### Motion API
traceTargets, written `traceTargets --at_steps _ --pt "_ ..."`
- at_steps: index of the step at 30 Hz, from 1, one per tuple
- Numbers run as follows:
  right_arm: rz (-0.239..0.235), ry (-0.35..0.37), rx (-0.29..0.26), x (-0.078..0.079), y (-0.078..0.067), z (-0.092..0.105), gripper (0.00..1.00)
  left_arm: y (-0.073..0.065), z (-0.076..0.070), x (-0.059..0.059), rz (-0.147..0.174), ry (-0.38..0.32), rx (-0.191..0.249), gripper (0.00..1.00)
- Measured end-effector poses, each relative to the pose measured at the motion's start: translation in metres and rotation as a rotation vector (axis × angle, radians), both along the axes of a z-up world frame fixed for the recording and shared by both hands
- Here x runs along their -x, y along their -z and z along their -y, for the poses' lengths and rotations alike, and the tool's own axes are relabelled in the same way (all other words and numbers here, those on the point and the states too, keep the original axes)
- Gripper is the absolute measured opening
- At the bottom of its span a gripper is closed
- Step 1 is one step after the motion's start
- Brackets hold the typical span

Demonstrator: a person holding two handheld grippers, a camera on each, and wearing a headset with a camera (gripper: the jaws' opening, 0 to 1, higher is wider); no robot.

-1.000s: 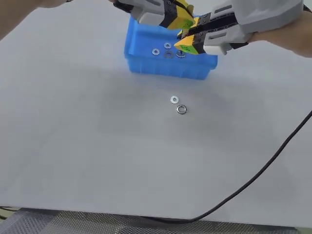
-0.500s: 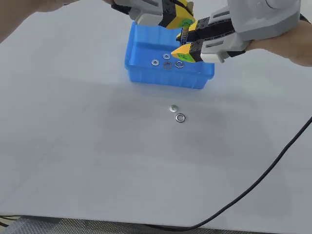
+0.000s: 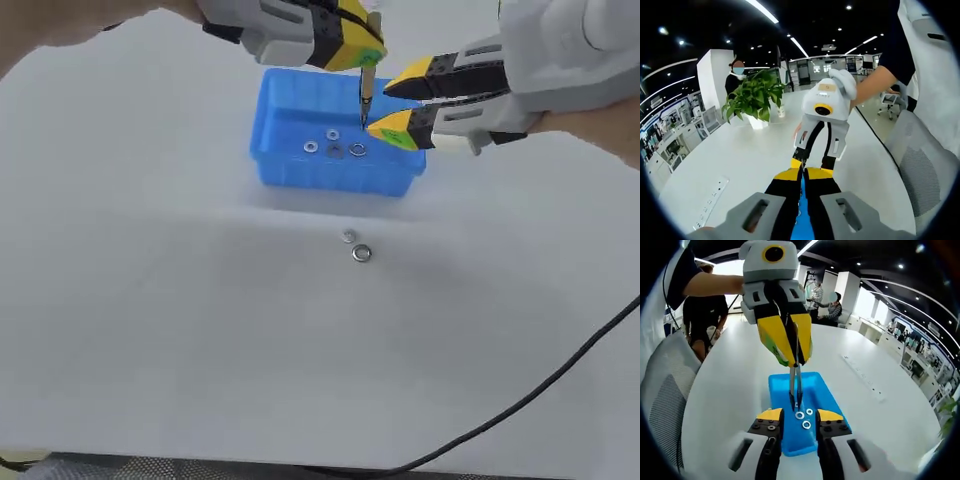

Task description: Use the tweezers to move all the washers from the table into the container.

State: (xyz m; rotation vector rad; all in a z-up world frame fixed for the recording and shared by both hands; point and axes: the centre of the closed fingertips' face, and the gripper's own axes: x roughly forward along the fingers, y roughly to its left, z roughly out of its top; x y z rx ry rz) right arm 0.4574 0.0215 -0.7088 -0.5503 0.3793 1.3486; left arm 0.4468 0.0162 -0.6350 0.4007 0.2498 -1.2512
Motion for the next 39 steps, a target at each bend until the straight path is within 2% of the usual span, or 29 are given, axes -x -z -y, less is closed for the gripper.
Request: traceTargets --at_steps 1,5,8,11,15,17,19,22,25,28,33,35,39 --pt "-0.013 0.005 -0.024 0.007 -0.005 0.002 0.27 -0.002 0.001 0.003 0.005 0.005 0.001 0.06" --pt "-0.007 0.014 -0.029 0.024 -0.009 0.014 0.29 -0.001 0.001 0.014 0.002 0.013 -0.004 0.06" --pt "-0.017 0.038 -0.024 0.033 -0.003 0.027 0.31 0.001 0.001 0.025 -0.001 0.013 -0.007 0.06" --pt "-0.045 0.052 -0.029 0.056 0.004 0.031 0.32 -0.001 0.0 0.035 0.003 -0.001 0.007 0.06" --pt "-0.079 0.066 -0.027 0.075 0.015 0.038 0.34 -0.001 0.002 0.047 0.0 -0.009 0.007 0.06" --pt "-0.103 0.08 -0.032 0.081 0.02 0.041 0.36 0.002 0.004 0.058 -0.009 -0.013 0.011 0.06" --pt "-0.118 0.091 -0.031 0.087 0.025 0.043 0.37 0.009 0.007 0.068 -0.025 -0.016 0.021 0.06" --pt "-0.136 0.101 -0.035 0.094 0.03 0.045 0.4 0.025 0.008 0.078 -0.06 -0.023 0.004 0.06" --pt "-0.152 0.105 -0.025 0.102 0.036 0.048 0.42 0.032 0.013 0.087 -0.072 -0.019 0.012 0.06" --pt "-0.168 0.112 -0.032 0.105 0.04 0.051 0.44 0.036 0.017 0.089 -0.071 -0.017 0.019 0.06" --pt "-0.191 0.134 -0.029 0.11 0.044 0.058 0.5 0.057 0.02 0.089 -0.065 -0.002 -0.045 0.06" --pt "-0.198 0.137 -0.025 0.112 0.046 0.06 0.52 0.059 0.022 0.09 -0.08 0.002 -0.038 0.06" --pt "-0.208 0.14 -0.018 0.116 0.049 0.062 0.52 0.06 0.027 0.091 -0.073 0.012 -0.033 0.06"
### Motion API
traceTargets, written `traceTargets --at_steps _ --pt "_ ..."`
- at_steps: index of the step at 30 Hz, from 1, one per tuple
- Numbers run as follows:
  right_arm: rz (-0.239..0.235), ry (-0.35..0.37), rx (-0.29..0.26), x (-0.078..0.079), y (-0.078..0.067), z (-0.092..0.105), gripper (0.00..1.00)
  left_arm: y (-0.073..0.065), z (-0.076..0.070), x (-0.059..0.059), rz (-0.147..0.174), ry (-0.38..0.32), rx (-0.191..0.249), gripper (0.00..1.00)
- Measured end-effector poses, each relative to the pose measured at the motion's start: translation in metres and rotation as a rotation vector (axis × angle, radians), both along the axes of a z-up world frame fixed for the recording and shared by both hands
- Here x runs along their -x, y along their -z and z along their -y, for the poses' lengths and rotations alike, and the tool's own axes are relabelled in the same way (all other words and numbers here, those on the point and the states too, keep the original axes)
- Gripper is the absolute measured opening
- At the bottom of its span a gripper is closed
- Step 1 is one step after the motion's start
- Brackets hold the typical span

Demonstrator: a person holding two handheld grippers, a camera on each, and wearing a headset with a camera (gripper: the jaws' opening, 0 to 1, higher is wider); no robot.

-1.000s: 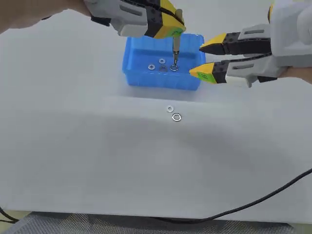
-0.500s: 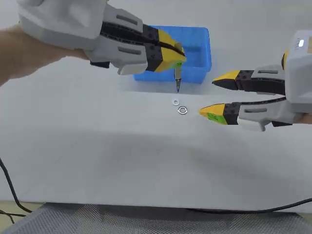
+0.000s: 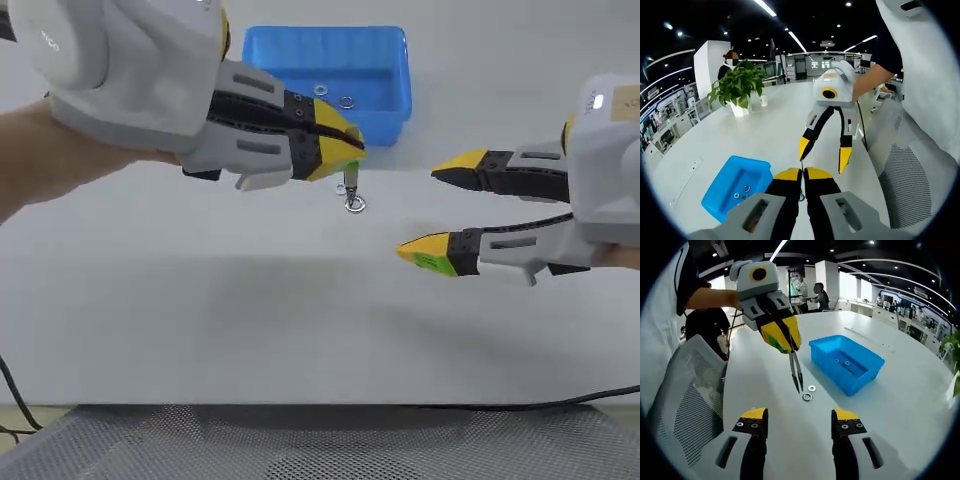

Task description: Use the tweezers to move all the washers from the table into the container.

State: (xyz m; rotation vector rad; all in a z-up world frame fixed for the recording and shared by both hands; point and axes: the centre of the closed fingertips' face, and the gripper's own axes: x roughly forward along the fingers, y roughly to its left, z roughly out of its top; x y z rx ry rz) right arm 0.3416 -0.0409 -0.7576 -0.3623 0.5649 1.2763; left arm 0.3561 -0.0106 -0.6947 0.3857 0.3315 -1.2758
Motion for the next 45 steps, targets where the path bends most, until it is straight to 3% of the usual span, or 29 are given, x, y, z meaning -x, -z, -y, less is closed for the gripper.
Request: traceTargets --at_steps 5,16,19,20,25,30,33,36,41,45 --pt "-0.013 -0.001 -0.004 0.005 0.002 -0.002 0.52 0.003 0.003 -0.002 0.013 0.009 -0.003 0.06" --pt "-0.034 0.0 -0.003 0.011 0.006 -0.001 0.52 0.012 0.005 -0.004 -0.005 0.018 -0.006 0.06" --pt "-0.033 0.004 -0.002 0.008 0.006 -0.001 0.52 0.021 0.003 -0.004 -0.011 0.018 -0.028 0.06" --pt "-0.033 0.004 -0.002 0.008 0.005 -0.001 0.52 0.017 0.005 -0.004 -0.009 0.022 -0.002 0.06" --pt "-0.025 -0.003 -0.012 0.005 0.002 -0.008 0.52 0.017 0.008 -0.002 -0.037 0.023 0.02 0.06" --pt "-0.008 -0.054 -0.007 0.002 0.001 -0.024 0.51 0.016 0.007 -0.002 -0.039 0.019 0.016 0.06" --pt "0.0 -0.083 -0.007 -0.002 0.004 -0.032 0.48 0.016 0.006 -0.002 -0.04 0.017 0.014 0.06" --pt "0.014 -0.143 -0.027 -0.002 0.004 -0.045 0.35 0.016 0.005 -0.001 -0.043 0.016 0.017 0.06" --pt "0.025 -0.162 -0.008 -0.015 0.011 -0.058 0.34 0.015 0.005 -0.001 -0.048 0.02 0.018 0.06" --pt "0.022 -0.201 -0.024 -0.017 0.012 -0.062 0.24 0.015 0.005 0.0 -0.051 0.025 0.015 0.06"
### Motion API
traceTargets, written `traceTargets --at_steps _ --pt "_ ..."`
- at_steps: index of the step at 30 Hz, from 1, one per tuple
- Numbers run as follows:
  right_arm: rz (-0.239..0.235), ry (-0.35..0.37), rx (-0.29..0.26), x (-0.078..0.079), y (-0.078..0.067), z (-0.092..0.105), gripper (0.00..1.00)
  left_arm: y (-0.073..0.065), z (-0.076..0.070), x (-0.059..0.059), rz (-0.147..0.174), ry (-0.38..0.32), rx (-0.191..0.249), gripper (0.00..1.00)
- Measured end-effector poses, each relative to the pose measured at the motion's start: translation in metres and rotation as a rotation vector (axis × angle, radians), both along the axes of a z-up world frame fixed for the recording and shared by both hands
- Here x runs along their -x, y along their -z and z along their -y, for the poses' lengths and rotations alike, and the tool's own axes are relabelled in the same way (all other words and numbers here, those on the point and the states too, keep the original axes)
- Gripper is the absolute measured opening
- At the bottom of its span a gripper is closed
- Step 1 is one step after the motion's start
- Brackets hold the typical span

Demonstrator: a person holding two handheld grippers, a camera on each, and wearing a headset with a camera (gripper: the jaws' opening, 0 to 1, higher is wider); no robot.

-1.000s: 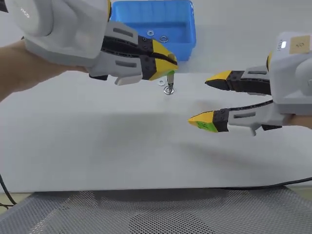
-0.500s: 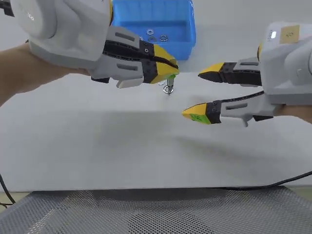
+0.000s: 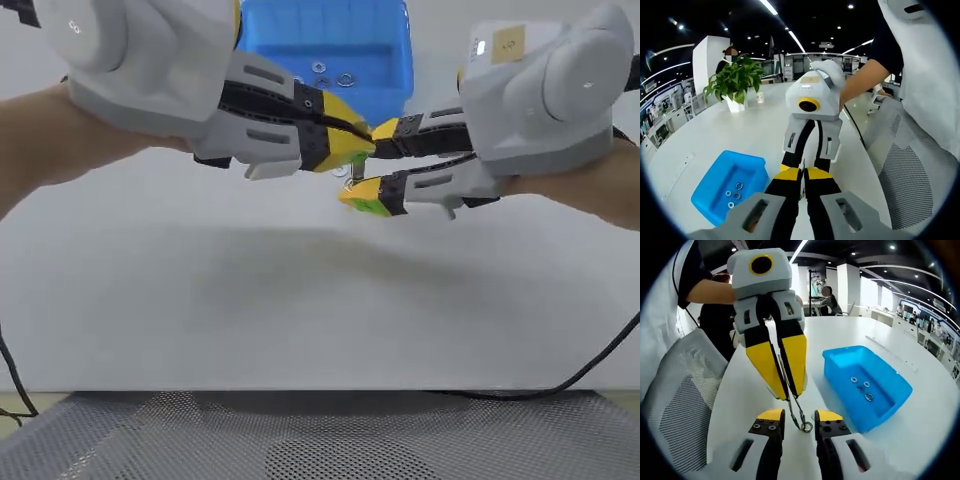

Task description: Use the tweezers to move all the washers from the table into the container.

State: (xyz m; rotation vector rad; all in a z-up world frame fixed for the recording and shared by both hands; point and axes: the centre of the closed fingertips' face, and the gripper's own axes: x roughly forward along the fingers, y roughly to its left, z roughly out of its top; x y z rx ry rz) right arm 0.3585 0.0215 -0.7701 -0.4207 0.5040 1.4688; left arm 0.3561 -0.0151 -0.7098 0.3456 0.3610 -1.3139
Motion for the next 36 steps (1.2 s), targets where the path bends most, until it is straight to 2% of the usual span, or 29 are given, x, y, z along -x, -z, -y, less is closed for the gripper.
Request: traceTargets --at_steps 7,11,13,19,22,26,29,36 --pt "-0.006 -0.048 0.035 -0.0003 0.0082 0.0021 0.19 -0.0001 -0.0019 -0.0005 -0.003 -0.003 -0.002 0.06" --pt "0.011 -0.064 0.032 -0.0007 0.0064 0.0006 0.14 -0.0001 -0.0026 -0.0013 -0.007 -0.008 0.002 0.06" --pt "0.0 -0.069 0.03 0.0 0.0056 0.0 0.12 0.0 -0.003 -0.0023 -0.006 -0.011 0.001 0.06" --pt "0.023 -0.087 0.042 0.0003 0.0061 -0.0003 0.11 0.0001 -0.0028 -0.0029 -0.007 -0.011 0.001 0.06" --pt "0.026 -0.088 0.041 0.0006 0.0059 -0.0003 0.11 0.0001 -0.0028 -0.0023 -0.016 -0.013 -0.002 0.06" --pt "0.027 -0.088 0.042 0.001 0.0058 -0.0003 0.11 0.0002 -0.0021 -0.0019 -0.01 -0.007 -0.011 0.06" --pt "0.016 -0.085 0.036 0.0023 0.0053 -0.0009 0.11 -0.0002 -0.0019 -0.0029 -0.016 -0.013 -0.006 0.06" --pt "0.023 -0.081 0.031 0.0015 0.0033 -0.002 0.11 -0.0016 -0.0016 -0.004 -0.022 -0.022 0.001 0.07"
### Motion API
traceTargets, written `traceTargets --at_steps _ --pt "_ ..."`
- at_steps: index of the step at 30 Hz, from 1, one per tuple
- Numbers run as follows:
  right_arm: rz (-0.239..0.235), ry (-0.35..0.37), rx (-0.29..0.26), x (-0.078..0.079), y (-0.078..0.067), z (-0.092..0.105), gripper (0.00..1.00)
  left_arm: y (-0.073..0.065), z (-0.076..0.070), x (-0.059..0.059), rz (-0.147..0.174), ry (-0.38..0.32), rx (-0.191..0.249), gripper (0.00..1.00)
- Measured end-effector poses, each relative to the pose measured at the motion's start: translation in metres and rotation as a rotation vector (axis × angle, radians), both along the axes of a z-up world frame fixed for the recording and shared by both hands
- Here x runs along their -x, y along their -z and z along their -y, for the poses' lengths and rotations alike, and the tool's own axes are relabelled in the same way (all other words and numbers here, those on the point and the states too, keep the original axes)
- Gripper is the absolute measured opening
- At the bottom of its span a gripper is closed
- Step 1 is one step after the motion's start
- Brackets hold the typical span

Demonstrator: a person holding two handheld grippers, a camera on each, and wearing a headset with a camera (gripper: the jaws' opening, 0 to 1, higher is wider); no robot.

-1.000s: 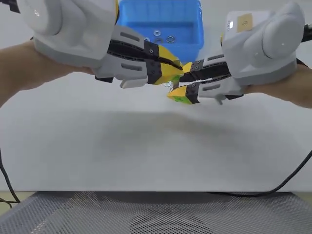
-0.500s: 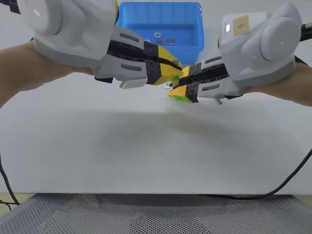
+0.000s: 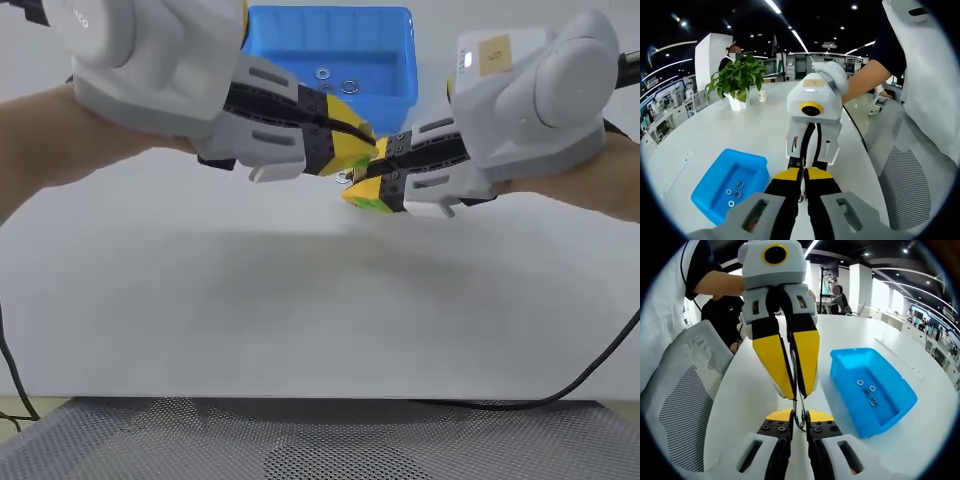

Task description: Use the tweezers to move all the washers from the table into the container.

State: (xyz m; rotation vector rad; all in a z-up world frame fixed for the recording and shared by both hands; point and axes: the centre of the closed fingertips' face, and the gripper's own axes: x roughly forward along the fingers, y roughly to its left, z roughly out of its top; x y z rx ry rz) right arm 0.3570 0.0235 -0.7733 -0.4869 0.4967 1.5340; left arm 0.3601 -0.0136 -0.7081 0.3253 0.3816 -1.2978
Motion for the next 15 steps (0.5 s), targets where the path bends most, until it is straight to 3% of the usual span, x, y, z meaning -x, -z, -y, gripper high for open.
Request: traceTargets --at_steps 15 --pt "0.008 0.008 -0.008 -0.0016 -0.004 -0.0018 0.11 -0.0047 -0.002 -0.0016 -0.008 -0.02 0.013 0.07"
